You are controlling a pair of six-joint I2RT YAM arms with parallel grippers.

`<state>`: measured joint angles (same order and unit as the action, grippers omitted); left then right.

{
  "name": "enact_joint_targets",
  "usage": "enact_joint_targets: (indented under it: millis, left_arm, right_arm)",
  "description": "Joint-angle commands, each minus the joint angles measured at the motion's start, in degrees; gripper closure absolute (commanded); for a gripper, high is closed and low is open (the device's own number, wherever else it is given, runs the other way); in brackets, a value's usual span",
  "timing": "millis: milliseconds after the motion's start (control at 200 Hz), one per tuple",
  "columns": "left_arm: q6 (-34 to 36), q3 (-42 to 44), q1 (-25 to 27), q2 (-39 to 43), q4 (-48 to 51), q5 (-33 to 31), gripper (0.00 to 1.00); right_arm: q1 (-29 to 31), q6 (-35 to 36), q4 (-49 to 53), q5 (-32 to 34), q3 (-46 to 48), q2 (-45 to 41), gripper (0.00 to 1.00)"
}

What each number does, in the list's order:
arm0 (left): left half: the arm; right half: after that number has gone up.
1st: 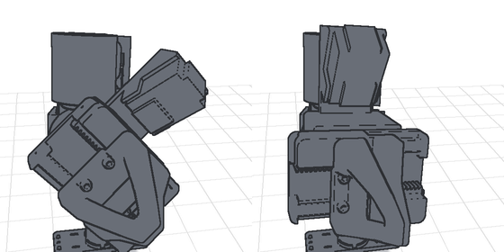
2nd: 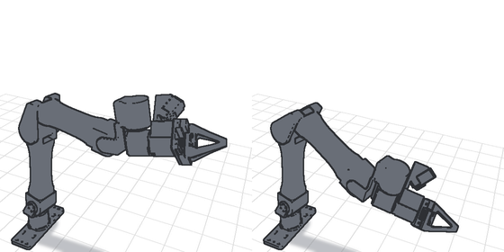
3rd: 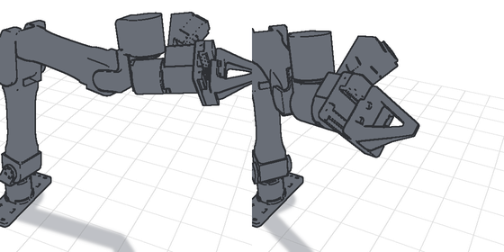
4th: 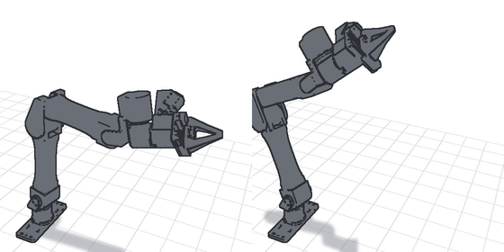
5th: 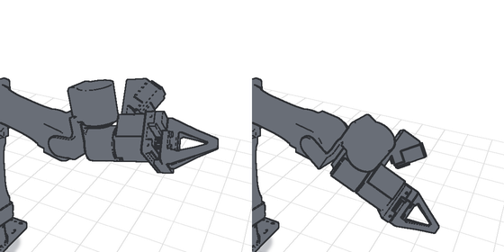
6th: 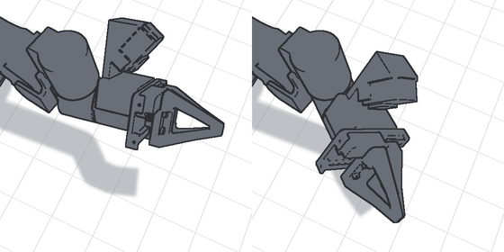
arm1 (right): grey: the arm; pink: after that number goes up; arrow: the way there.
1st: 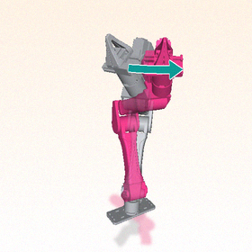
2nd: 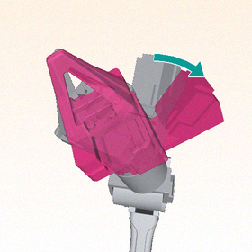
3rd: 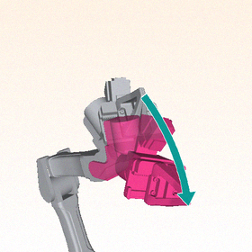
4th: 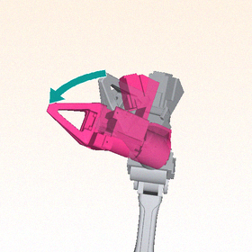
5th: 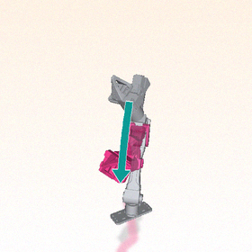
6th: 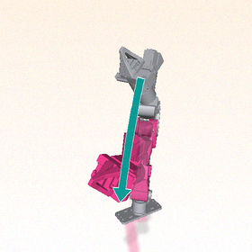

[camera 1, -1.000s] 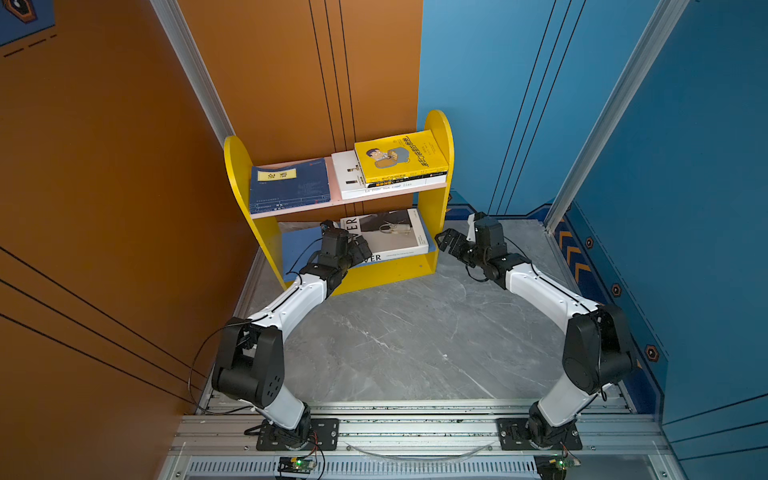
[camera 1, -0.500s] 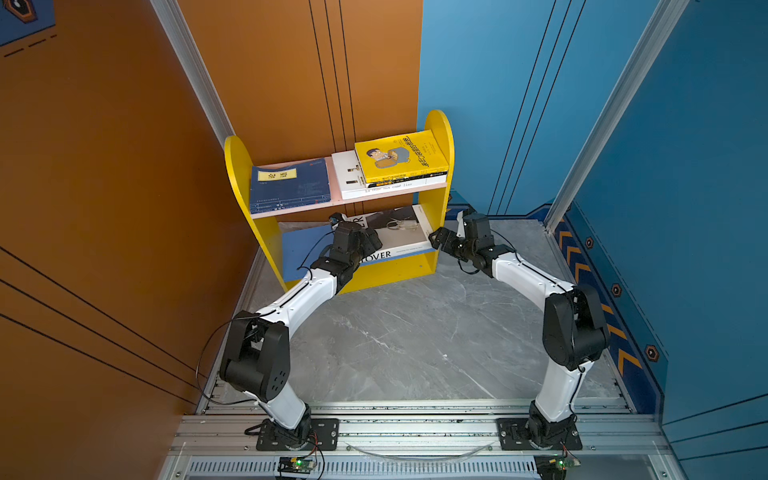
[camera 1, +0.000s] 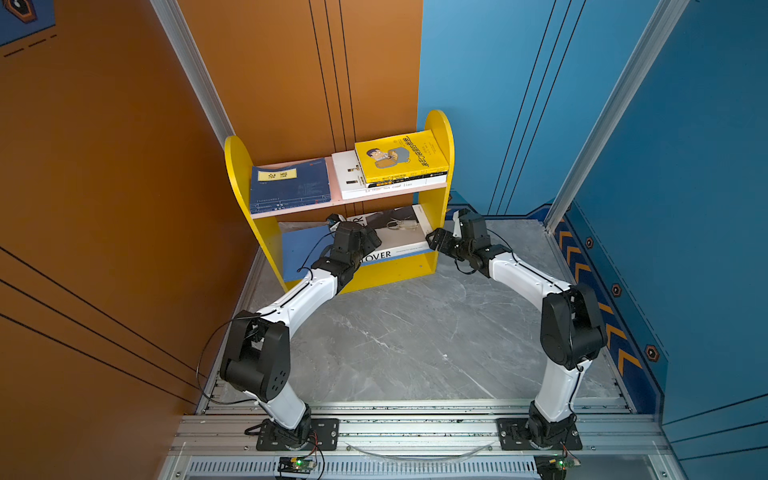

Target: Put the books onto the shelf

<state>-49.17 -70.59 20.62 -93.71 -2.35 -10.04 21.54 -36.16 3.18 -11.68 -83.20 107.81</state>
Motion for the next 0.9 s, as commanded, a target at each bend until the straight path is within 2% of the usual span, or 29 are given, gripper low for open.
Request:
enact_joint_targets:
  millis: [0, 135, 451, 661, 896]
  left_arm:
    - [-4.2, 1.1, 0.9, 0.9, -5.1, 6.7, 0.09]
    - [-3.6, 1.2, 0.7, 2.5, -3.2, 4.6, 0.07]
    - [-3.7, 4.6, -4.0, 8.8, 3.3, 2.5, 0.06]
    - [-5.4, 5.4, -3.9, 7.3, 2.5, 4.1, 0.07]
    - [-5.5, 1.3, -2.6, 2.8, 4.4, 5.9, 0.09]
  right_arm:
    - [1.2, 1.4, 1.5, 1.6, 0.0, 0.7, 0.15]
    - [0.7, 0.6, 1.6, 2.8, 1.1, 0.3, 0.17]
    - [-1.4, -1.3, 2.0, 3.6, 1.4, -0.6, 0.17]
    - [-1.4, -1.9, 1.3, 2.8, 1.9, -0.8, 0.17]
    - [-1.4, -2.2, 1.0, 1.9, 2.2, -1.1, 0.17]
